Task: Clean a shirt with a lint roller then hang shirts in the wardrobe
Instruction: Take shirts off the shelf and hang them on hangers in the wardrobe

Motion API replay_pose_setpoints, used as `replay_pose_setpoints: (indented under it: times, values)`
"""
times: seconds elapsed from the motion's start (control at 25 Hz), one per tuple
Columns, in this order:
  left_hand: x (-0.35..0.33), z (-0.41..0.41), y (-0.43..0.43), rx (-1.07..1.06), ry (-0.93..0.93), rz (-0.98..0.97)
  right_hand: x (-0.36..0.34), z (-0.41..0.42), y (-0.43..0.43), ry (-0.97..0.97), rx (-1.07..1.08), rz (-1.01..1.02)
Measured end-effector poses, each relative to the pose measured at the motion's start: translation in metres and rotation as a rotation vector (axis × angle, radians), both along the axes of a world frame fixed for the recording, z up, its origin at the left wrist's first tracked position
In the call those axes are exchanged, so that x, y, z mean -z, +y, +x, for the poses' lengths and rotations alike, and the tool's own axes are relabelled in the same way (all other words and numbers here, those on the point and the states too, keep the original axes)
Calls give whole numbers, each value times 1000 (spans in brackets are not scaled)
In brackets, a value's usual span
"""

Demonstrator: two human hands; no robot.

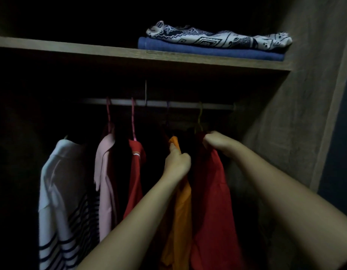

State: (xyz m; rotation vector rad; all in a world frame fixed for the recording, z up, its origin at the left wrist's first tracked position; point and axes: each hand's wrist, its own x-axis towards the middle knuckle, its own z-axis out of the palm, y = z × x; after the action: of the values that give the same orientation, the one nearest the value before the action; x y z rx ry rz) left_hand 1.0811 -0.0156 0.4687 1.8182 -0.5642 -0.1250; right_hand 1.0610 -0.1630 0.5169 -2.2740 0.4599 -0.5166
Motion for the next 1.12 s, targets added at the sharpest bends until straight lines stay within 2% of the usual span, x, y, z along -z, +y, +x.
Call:
replay_pose_setpoints:
  times: [0.04,0.12,0.2,0.24,0.28,0.36,0.44,0.48,0.64,0.8,0.88,0.96,1.04,1.12]
  values:
    - [-5,-6,6,-31,-115,69,-1,-1,3,32,12,-56]
    - [-12,-13,31,-182,-460,83,-4,-6,13,70,85,-428]
    - [-21,-4,66,-368,-732,10,-1,-17,38,-160,-5,-739]
    - [-24,6,85,-458,-798,17,2,-22,55,-265,-136,-825]
    - [-26,20,102,-536,-805,71,6,-28,72,-280,-252,-912]
    - [-24,46,131,-592,-610,257,21,-25,93,-159,-354,-1052]
    - [-11,57,143,-498,-335,417,34,-20,101,-14,-347,-1085]
    - [-2,60,146,-461,-244,437,38,-19,105,28,-351,-1077]
    - [19,71,156,-591,-204,365,46,-15,107,76,-344,-985]
    - [23,63,162,-509,-300,458,51,-18,108,91,-343,-998]
    - [23,55,168,-513,-438,483,54,-21,116,20,-351,-1022]
    - [24,45,181,-565,-636,372,60,-26,131,-124,-370,-1042]
    - [30,28,200,-528,-770,246,73,-32,154,-263,-394,-1079]
    - [48,10,227,-470,-885,217,101,-38,184,-351,-439,-1093]
